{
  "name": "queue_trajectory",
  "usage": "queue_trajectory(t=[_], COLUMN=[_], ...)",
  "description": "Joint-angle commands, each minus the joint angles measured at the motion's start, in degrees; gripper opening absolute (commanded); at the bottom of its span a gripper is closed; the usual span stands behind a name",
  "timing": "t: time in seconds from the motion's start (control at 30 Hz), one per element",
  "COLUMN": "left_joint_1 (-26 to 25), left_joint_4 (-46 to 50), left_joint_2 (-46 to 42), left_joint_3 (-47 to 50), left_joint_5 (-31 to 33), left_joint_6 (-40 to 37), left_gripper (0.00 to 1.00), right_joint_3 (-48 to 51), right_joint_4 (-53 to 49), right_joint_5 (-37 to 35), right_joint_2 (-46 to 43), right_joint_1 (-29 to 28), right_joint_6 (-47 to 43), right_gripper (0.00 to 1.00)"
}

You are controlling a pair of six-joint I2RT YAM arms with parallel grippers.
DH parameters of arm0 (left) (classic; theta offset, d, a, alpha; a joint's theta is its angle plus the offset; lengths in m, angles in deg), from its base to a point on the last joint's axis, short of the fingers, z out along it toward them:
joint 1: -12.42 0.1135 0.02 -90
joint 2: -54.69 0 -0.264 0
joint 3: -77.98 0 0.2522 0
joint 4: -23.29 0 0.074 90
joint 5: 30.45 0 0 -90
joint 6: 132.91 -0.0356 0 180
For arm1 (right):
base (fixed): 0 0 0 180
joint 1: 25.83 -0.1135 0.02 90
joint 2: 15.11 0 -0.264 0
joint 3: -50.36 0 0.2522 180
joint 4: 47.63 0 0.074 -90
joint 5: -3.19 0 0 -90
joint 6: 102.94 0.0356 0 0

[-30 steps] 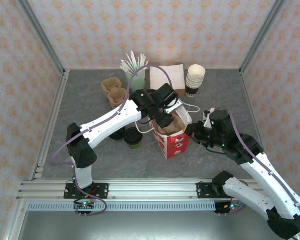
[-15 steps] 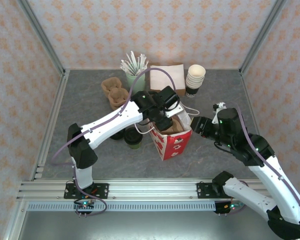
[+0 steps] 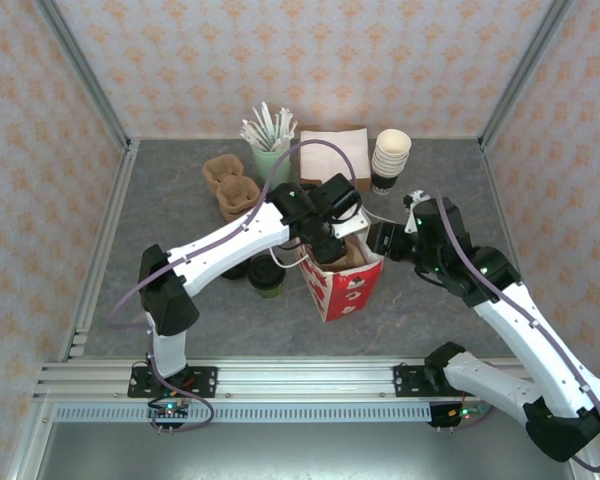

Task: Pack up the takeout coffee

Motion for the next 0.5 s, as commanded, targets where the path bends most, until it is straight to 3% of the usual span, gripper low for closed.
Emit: queue_trajectory(t=[0.0, 0.47], left_joint_1=[0.2, 1.55], left_joint_4=[0.5, 3.32], left_joint_2=[1.24, 5.57], left_joint_3=[-1.95, -5.37], left_joint_5=[-1.25, -3.07], left_joint_6=[-2.49, -3.4], left_gripper=[0.36, 0.36], right_joint_3=[0.45, 1.46], right_joint_4=[2.37, 4.64], right_joint_5=[1.53, 6.62], right_joint_2=[1.37, 4.99], right_joint_1=[1.48, 2.55], right_joint_6=[-2.15, -4.24], right_gripper=[0.57, 0.41])
